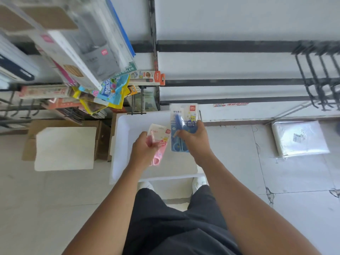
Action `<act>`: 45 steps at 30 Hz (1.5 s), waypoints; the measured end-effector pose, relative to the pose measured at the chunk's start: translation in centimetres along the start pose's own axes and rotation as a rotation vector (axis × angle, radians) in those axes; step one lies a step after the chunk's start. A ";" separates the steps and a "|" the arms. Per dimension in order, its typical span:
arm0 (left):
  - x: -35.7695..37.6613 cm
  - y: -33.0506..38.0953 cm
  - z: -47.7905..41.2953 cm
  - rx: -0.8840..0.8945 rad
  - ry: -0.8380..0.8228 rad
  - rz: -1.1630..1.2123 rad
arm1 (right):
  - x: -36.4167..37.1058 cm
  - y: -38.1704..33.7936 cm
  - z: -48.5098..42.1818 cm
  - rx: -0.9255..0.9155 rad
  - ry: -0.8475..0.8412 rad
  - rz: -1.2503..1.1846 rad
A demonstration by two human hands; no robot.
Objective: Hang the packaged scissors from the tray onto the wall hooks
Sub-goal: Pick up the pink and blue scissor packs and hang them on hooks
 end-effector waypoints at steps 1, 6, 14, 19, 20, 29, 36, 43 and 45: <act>-0.3 0.8 0.9 0.004 0.012 0.031 | -0.3 -0.9 0.3 -0.021 -0.011 -0.006; -1.6 4.9 4.9 0.039 0.107 0.208 | -2.3 -5.2 1.1 -0.070 -0.038 -0.080; -2.0 11.1 11.2 0.080 0.179 0.454 | -6.6 -11.5 3.0 -0.162 -0.094 -0.110; -3.3 14.6 14.4 0.236 0.128 0.549 | -7.8 -15.0 5.1 -0.261 -0.056 -0.157; -3.6 15.2 15.0 0.272 0.105 0.564 | -7.9 -15.6 5.7 -0.274 -0.044 -0.170; -6.9 19.2 19.4 0.506 -0.015 0.657 | -8.9 -21.4 12.3 -0.474 0.131 -0.247; -6.0 24.2 22.7 0.666 -0.079 0.657 | -12.5 -25.6 16.0 -0.621 0.256 -0.312; -2.4 29.6 26.6 0.795 -0.116 0.618 | -19.4 -28.5 17.3 -0.728 0.323 -0.374; -0.4 31.6 27.8 0.837 -0.116 0.618 | -22.1 -29.1 17.3 -0.766 0.336 -0.375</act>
Point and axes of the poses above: each hand's wrist, its own z-axis away from the middle knuckle, its own x-axis out of the palm, y = z × x, the point moved 2 cm from there along -z, towards the middle knuckle, and after that the axes turned 7 degrees about -x, right-handed, at the moved point
